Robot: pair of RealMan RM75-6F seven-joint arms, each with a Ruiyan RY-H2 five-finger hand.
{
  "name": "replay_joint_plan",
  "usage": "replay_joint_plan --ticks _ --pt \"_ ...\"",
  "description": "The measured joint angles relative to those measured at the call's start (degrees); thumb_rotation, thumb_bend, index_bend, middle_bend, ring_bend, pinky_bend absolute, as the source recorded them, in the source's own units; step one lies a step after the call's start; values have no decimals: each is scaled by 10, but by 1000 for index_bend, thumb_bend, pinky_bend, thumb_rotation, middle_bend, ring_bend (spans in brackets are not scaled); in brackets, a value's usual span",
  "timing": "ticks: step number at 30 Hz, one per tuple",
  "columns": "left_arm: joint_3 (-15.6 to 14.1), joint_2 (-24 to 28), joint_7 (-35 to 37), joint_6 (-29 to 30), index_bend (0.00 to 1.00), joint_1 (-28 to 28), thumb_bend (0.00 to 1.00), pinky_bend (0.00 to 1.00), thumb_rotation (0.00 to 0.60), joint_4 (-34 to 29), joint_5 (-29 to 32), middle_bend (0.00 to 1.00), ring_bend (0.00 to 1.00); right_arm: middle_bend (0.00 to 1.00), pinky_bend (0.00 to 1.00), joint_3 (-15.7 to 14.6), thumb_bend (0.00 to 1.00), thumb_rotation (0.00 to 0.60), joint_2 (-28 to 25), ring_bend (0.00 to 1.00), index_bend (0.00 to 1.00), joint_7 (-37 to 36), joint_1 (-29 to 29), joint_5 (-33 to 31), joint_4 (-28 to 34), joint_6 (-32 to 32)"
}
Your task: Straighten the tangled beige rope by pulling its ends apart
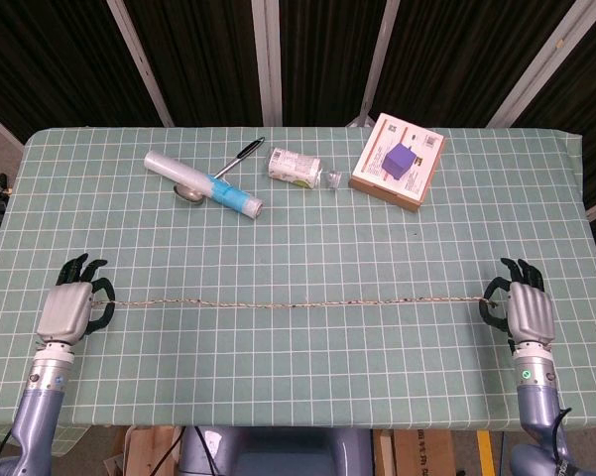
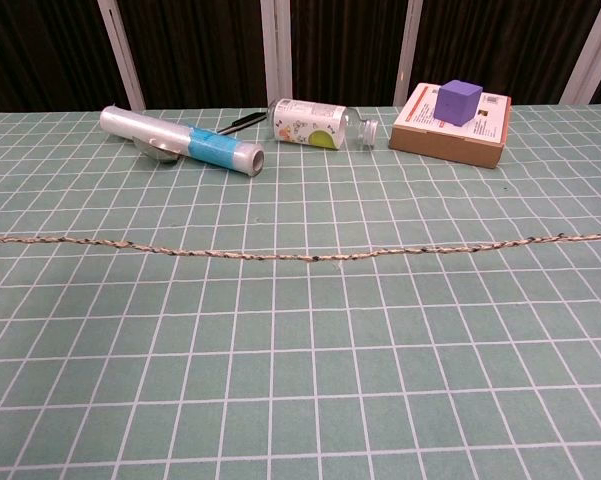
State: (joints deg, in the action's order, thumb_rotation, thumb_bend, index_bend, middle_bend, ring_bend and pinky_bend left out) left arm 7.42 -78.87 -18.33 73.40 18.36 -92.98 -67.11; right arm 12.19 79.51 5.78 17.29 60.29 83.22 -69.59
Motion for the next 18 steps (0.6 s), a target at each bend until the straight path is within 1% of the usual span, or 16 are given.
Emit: replay_joint_plan --ticks 6,14,16,18 --pt "-2 -18 -18 -9 604 7 561 0 600 21 10 153 0 164 0 1 463 600 4 0 657 3 0 -9 -16 10" --pt "-7 -37 -36 -19 600 13 559 0 600 34 17 151 0 164 0 0 463 600 3 0 657 14 0 -17 -16 19" --pt "-8 -43 -41 -21 592 15 553 0 600 38 20 150 0 164 0 0 463 600 2 0 644 16 0 -18 -14 20" --pt "-9 -49 -46 -23 576 16 539 0 600 41 21 147 0 162 0 0 463 600 0 0 592 19 1 -21 -12 23"
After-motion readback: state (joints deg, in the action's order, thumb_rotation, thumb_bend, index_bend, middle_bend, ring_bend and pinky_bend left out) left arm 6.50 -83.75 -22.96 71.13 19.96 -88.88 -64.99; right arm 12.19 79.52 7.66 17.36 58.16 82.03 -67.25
